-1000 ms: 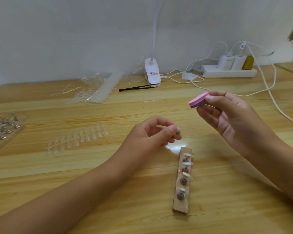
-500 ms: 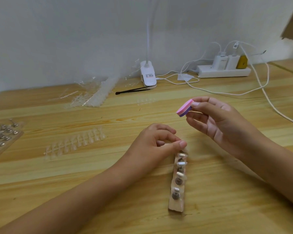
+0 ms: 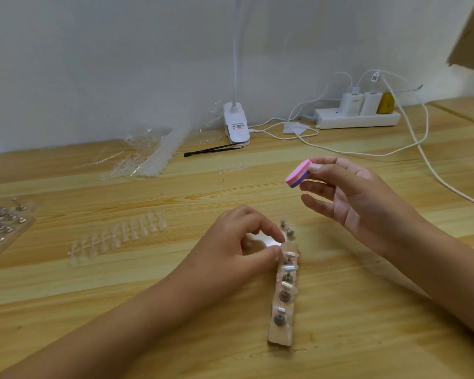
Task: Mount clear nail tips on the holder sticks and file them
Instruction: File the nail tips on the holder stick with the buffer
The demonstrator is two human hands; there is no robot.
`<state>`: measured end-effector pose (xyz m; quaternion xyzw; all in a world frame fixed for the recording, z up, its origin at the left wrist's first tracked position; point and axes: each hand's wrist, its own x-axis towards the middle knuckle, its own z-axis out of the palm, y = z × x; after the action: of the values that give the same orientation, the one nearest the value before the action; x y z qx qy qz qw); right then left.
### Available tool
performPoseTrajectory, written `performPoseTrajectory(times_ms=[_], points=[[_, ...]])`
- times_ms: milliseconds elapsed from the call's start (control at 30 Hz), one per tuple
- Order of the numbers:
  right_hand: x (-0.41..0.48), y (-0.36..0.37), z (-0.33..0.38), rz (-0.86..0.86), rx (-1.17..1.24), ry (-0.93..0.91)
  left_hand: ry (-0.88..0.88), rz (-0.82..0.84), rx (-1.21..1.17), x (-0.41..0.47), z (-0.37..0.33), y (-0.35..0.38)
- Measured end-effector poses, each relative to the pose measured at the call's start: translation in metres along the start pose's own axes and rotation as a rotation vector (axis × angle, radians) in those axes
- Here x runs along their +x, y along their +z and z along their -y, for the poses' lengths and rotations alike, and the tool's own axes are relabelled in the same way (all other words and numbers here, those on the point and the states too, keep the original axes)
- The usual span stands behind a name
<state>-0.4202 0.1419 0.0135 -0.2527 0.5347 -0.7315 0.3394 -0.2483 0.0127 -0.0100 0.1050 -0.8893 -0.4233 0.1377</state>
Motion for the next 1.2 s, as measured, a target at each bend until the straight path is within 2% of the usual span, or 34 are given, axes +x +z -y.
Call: performPoseTrajectory(times_ms=[233, 467, 567, 700, 800, 967, 1200], points=[[0.004, -0.008, 0.005, -0.032, -0.238, -0.1, 0.038, 0.104, 0.015, 0.003, -0.003, -0.002], [0.006, -0.012, -0.001, 0.009, -0.243, -0.037, -0.014, 0.106, -0.005, 0.007, 0.0, 0.001], [0.007, -0.01, -0.003, 0.03, -0.202, -0.02, -0.081, 0.052, -0.118, 0.009, 0.002, 0.0], [0.007, -0.007, 0.0, 0.058, -0.087, 0.006, -0.165, -0.122, -0.453, 0.008, 0.005, -0.006], [0.002, -0.004, 0.001, 0.158, -0.088, 0.033, -0.193, -0.154, -0.658, 0.008, 0.004, -0.006], [-0.008, 0.004, -0.002, 0.382, -0.27, 0.044, -0.164, -0.129, -0.673, 0.008, 0.003, -0.006], [-0.01, 0.006, -0.006, 0.341, -0.337, -0.033, -0.169, -0.112, -0.745, 0.009, 0.004, -0.007]])
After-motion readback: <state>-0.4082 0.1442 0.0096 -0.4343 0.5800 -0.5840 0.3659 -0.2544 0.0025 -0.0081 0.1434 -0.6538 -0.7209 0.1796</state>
